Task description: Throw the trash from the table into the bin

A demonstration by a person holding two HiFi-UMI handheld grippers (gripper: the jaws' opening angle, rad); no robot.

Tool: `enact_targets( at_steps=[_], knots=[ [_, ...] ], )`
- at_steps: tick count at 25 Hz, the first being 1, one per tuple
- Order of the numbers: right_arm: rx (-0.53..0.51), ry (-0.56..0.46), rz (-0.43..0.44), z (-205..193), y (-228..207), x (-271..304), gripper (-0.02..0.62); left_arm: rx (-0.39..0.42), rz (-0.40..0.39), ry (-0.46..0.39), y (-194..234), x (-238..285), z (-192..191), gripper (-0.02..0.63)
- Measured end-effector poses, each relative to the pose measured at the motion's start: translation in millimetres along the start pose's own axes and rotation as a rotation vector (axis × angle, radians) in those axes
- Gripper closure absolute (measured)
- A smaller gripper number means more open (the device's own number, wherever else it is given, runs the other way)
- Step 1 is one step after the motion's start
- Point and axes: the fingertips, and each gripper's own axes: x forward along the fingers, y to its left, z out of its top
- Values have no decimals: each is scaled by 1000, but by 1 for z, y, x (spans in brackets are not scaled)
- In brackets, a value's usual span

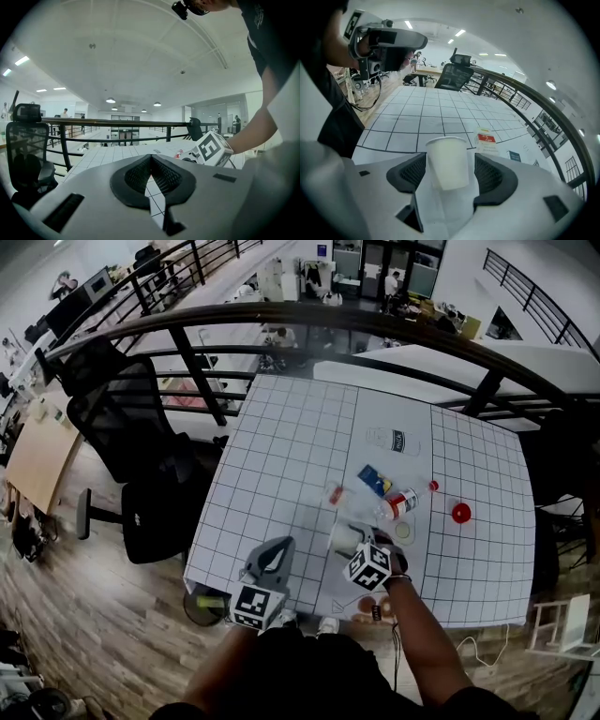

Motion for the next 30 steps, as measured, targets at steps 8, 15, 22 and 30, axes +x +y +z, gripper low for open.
enact_targets(
  at_steps=[8,15,22,30],
  knots=[
    [-37,73,18,-15,-1,17,281,3,-6,8,0,-1,-4,588],
    [-38,60,5,-11,-5,16,309,45,-32,14,-7,2,-2,588],
    [7,-16,-63,2,-16,1,334,39,-31,12,-4,3,-4,588],
    [191,-276,-203,43,-33,-52,339,50,-27,4,-7,3,4,588]
  ],
)
